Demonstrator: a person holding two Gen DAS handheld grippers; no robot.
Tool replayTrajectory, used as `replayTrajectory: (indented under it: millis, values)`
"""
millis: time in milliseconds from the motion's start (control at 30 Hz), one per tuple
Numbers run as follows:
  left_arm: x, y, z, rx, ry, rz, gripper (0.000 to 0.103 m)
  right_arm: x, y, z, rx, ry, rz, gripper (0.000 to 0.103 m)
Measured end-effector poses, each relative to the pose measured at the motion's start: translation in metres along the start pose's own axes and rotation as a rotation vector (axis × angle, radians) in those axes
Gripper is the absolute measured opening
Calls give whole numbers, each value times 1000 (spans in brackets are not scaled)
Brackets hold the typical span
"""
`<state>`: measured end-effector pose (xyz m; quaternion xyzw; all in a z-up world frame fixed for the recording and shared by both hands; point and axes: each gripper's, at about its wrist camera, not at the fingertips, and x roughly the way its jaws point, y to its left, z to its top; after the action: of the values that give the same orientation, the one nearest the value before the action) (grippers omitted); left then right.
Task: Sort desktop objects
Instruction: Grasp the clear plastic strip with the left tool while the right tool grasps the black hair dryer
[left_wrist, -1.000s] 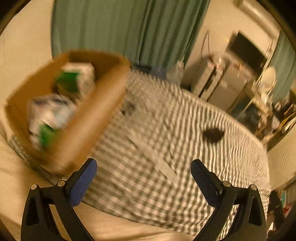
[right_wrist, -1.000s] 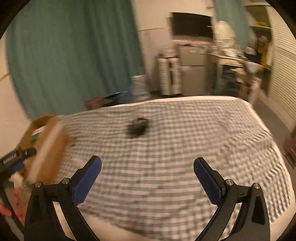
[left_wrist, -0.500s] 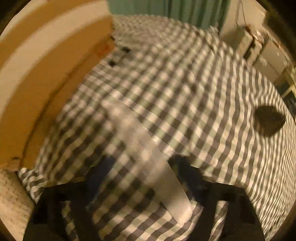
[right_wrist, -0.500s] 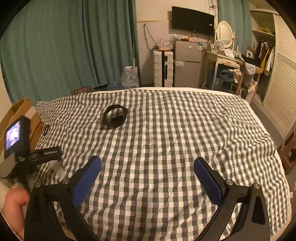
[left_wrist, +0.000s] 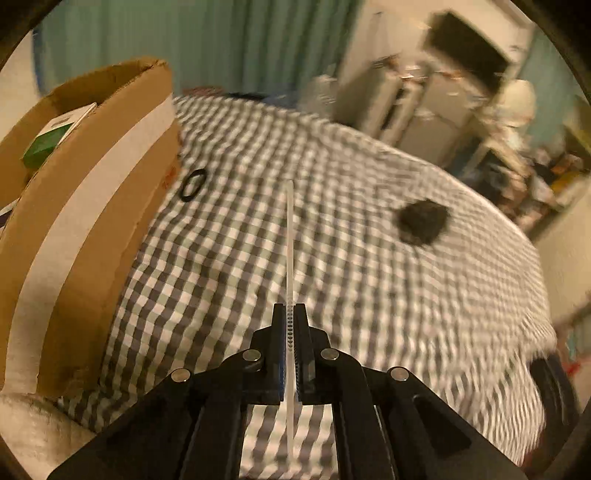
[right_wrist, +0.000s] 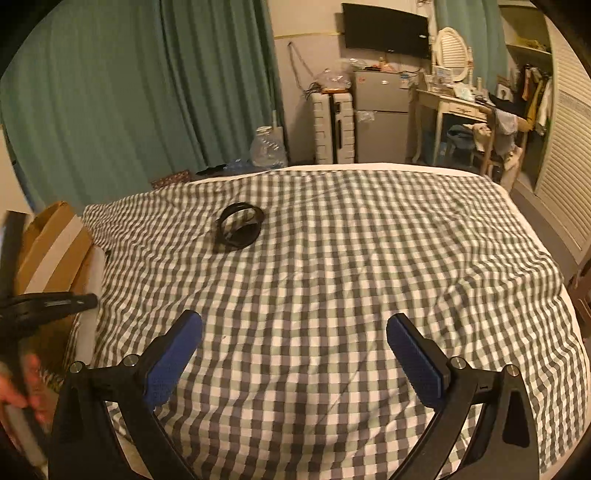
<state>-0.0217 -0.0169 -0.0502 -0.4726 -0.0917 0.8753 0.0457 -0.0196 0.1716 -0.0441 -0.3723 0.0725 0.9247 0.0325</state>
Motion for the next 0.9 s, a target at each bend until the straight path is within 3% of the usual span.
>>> replayTrajectory:
  millis: [33,133,200,267,433,533,667,733,767,800,900]
  values:
    - [-1,3,-6,34,-30,-14,3,2,3,2,1,12,9,100]
    - [28,2,-1,7,40,-13,3,11,19,13,-6,11,63,100]
    - [38,-6,2,43,2,14,3,23,30,25,-24,3,72,100]
    - [40,-1,-10,41,-47,-47,3,44,42,38,-36,0,78,100]
    - [56,18,-12,-40,-10,-98,3,120,67,65,-61,43,43,100]
    - [60,19,-15,-40,-10,-106,3,164,65,76,46,105,81,100]
    - [64,16,-16,-22,-1,-123,3,189,66,81,118,139,102,79]
    - [67,15,-16,-26,6,-133,3,192,72,83,70,161,66,53]
    - [67,17,-15,-33,8,-147,3,190,73,82,48,173,61,26]
    - [68,18,-16,-42,11,-157,4,184,75,81,26,174,56,19]
    - [71,24,-17,-77,18,-194,4,159,76,69,-63,170,17,11]
